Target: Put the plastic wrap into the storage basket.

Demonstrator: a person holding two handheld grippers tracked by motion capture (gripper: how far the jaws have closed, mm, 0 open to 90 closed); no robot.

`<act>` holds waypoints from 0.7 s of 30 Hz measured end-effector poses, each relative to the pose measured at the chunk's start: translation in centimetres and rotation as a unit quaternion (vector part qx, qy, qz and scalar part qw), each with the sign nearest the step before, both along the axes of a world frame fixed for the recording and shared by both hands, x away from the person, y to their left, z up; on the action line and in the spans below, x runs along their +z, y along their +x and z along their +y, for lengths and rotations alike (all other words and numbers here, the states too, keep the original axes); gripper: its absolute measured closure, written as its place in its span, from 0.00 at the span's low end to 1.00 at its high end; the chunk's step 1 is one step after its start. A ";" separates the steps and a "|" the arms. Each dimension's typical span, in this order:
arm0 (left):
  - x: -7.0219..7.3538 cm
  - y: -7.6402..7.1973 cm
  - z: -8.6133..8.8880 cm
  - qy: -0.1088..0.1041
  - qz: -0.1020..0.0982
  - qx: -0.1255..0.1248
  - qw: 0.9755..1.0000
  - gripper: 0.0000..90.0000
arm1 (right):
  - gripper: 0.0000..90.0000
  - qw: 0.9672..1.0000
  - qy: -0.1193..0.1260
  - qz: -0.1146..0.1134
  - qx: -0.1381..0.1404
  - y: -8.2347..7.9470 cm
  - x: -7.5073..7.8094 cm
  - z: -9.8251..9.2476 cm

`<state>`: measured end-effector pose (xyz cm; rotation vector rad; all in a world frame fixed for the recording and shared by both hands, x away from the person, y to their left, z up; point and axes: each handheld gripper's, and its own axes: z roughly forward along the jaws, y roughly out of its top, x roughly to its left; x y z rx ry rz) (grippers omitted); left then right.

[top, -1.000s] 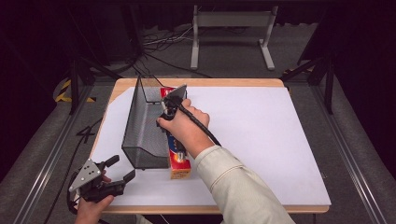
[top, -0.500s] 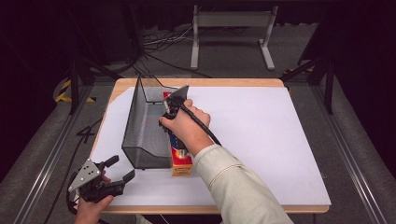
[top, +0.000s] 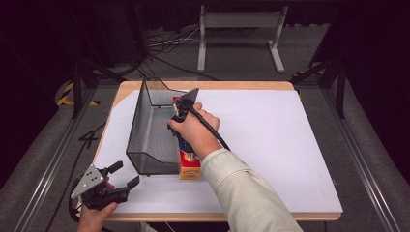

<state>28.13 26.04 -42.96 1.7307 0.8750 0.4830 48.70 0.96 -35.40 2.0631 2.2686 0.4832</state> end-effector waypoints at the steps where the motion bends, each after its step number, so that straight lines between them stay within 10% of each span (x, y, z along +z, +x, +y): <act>1: 0.0 0.0 0.0 0.002 -0.001 0.000 1.000 0.21 | 0.44 1.000 0.001 0.000 0.000 0.0 0.0 0.0; 21: -0.1 0.2 -0.1 0.002 0.001 -0.001 1.000 0.21 | 0.34 0.999 0.014 -0.022 0.020 -0.5 0.4 -0.3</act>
